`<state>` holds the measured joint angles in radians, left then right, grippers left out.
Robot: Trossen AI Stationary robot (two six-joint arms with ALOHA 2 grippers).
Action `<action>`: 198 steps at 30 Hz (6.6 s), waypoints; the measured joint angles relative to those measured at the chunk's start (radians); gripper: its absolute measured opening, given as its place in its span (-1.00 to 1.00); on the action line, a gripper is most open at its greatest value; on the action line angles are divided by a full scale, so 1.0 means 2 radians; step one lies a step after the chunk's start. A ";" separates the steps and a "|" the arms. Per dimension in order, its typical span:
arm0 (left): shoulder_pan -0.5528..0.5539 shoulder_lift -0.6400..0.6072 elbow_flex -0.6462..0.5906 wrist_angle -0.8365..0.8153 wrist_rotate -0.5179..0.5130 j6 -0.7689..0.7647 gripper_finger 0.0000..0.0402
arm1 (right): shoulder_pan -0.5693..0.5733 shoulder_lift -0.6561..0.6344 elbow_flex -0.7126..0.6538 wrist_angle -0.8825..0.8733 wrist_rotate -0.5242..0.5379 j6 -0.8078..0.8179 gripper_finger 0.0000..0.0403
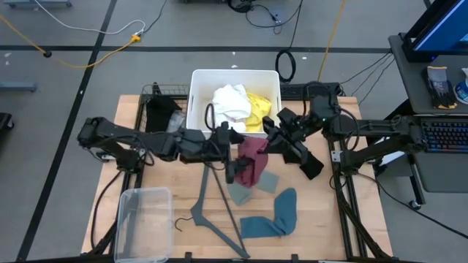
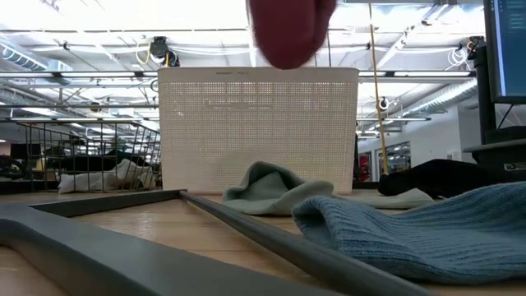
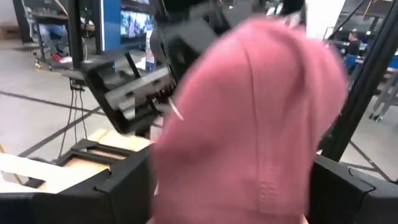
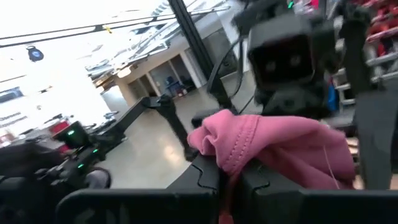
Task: Pick & Place Cloths
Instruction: Put the maroon underwear into the gold wire basket, then put the black sock into the transparent bin
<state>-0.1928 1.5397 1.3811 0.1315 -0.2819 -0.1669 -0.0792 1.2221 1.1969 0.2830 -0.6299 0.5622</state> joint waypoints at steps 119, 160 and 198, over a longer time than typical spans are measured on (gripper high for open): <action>0.499 -0.200 -0.285 -0.440 -0.129 -0.307 -0.87 | -0.235 -0.017 0.000 -0.152 -0.142 -0.090 -0.23; 0.334 -0.346 -0.165 -0.296 -0.061 -0.095 0.22 | -0.235 -0.071 0.000 -0.362 -0.202 -0.210 -0.23; 0.157 -0.348 -0.165 -0.209 0.009 -0.039 0.21 | -0.172 -0.148 -0.166 -0.657 0.174 -0.194 0.45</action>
<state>0.1211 0.8440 1.0508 -0.2863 -0.2648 -0.2447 -0.4225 0.9256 0.8646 -1.0310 -0.2821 0.1740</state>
